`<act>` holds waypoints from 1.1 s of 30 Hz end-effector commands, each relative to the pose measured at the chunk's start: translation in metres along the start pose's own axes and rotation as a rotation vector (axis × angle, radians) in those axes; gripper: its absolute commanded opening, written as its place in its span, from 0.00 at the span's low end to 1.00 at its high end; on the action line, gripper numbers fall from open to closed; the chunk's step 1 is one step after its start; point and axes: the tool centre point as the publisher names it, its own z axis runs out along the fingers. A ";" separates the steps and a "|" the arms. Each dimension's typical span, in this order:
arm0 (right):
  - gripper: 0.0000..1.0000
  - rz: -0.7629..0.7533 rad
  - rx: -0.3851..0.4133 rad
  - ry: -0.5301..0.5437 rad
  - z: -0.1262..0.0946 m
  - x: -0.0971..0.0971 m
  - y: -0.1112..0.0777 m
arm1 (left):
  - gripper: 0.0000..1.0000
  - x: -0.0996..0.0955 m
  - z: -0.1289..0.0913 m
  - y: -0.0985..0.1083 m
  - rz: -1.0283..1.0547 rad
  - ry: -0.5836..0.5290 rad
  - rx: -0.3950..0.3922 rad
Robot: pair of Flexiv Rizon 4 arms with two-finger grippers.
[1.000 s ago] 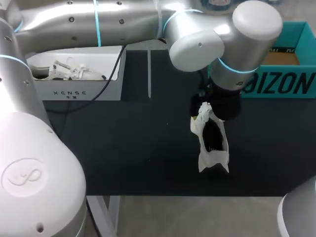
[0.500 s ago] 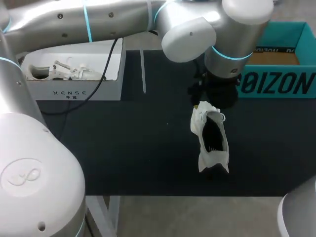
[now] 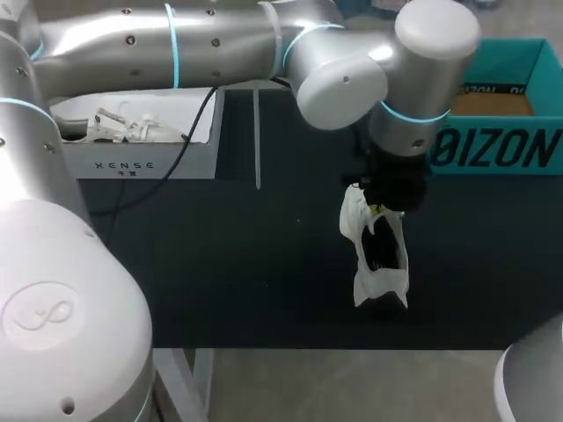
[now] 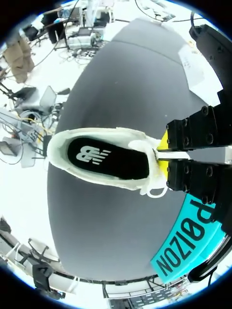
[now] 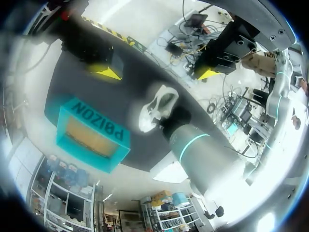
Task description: Take the shoe out of the shoebox, open the shoe tongue, remove and reinsert the insole, then place the shoe into the shoebox
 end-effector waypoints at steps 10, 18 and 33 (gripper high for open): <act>1.00 0.001 0.007 0.002 -0.001 -0.001 0.003 | 0.00 0.022 0.008 -0.026 -0.034 0.004 0.011; 1.00 0.001 0.007 0.002 -0.001 -0.001 0.003 | 0.00 0.022 -0.007 -0.020 -0.042 -0.003 -0.019; 1.00 0.001 0.007 0.002 -0.001 -0.001 0.003 | 0.00 0.021 -0.013 -0.048 -0.407 0.091 0.174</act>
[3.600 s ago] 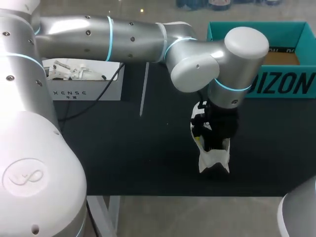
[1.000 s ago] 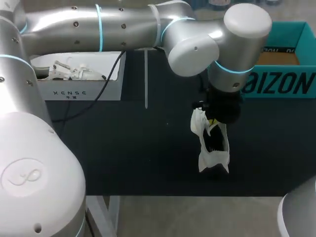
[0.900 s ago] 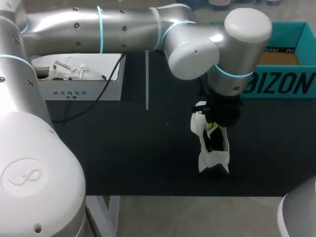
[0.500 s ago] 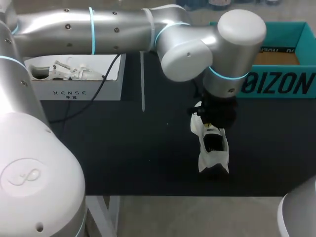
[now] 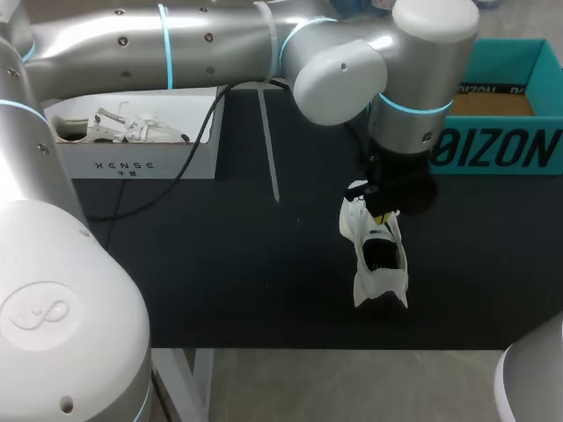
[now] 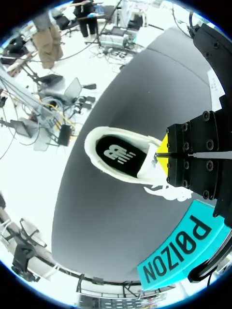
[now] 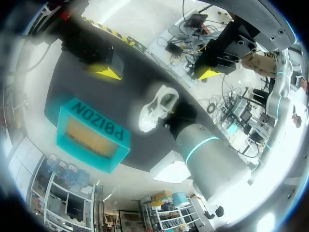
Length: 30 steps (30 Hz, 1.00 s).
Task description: Take the shoe out of the shoebox, open the shoe tongue, remove and reinsert the insole, then place the shoe into the shoebox
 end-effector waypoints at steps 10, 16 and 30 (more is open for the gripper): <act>1.00 0.001 0.007 0.002 -0.001 -0.001 0.003 | 0.00 0.047 0.007 -0.059 -0.341 0.126 0.052; 1.00 0.001 0.007 0.002 -0.001 -0.001 0.003 | 0.00 0.063 -0.002 -0.070 -0.417 0.153 0.046; 1.00 0.001 0.007 0.002 -0.001 -0.001 0.003 | 1.00 0.074 0.004 -0.079 -0.474 0.140 0.085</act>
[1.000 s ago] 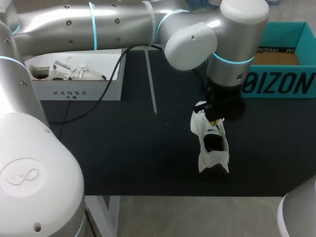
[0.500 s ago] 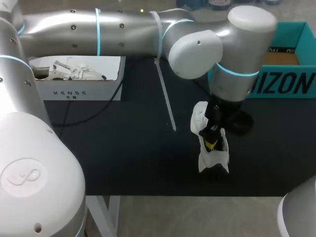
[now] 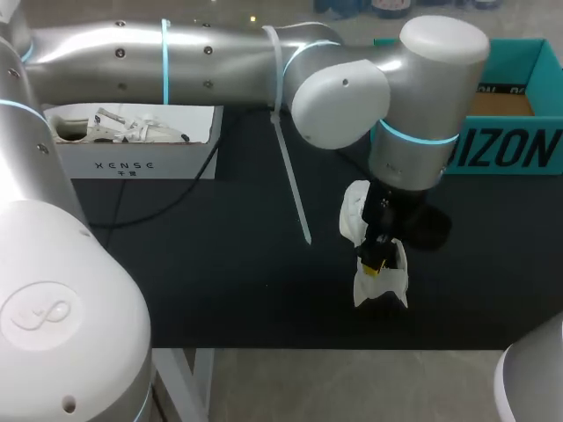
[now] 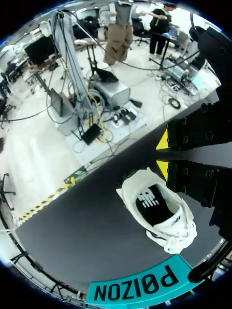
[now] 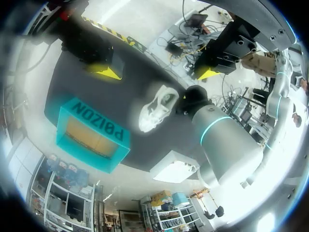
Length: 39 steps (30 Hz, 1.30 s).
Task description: Take the shoe out of the shoebox, open the shoe tongue, remove and reinsert the insole, then place the shoe into the shoebox
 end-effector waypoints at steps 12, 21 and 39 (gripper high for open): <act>1.00 0.000 0.007 0.002 -0.001 -0.001 0.003 | 1.00 0.004 0.000 0.004 0.001 -0.009 0.008; 1.00 0.000 0.007 0.002 -0.001 -0.001 0.003 | 1.00 0.004 -0.001 0.002 -0.155 -0.026 -0.046; 1.00 0.000 0.007 0.002 -0.001 -0.001 0.003 | 1.00 0.009 0.017 -0.006 -0.442 -0.073 0.055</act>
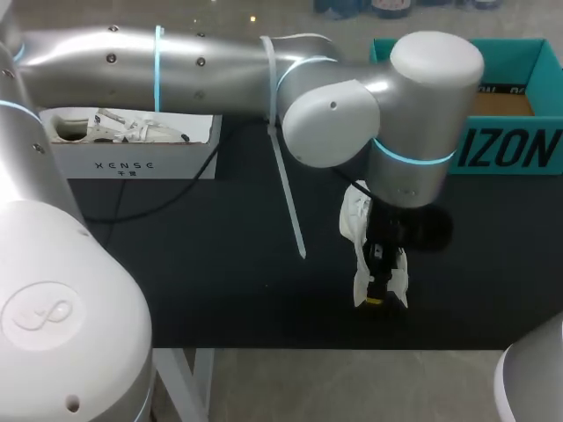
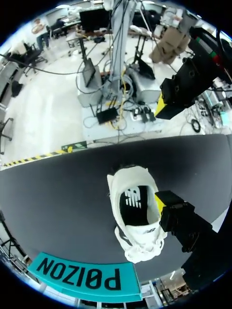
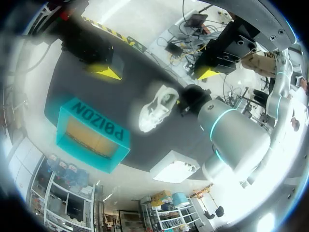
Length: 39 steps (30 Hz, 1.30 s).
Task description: Take the shoe out of the shoebox, open the shoe tongue, remove and reinsert the insole, then place the shoe into the shoebox
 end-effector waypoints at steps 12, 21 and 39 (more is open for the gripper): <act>1.00 0.001 0.007 0.002 -0.001 -0.001 0.003 | 1.00 -0.014 0.024 -0.009 0.021 0.011 0.013; 1.00 0.001 0.007 0.002 -0.001 -0.001 0.003 | 1.00 -0.024 0.035 -0.021 0.020 0.018 0.002; 1.00 0.001 0.007 0.002 -0.001 -0.001 0.003 | 0.00 -0.027 0.042 -0.028 0.009 0.004 -0.035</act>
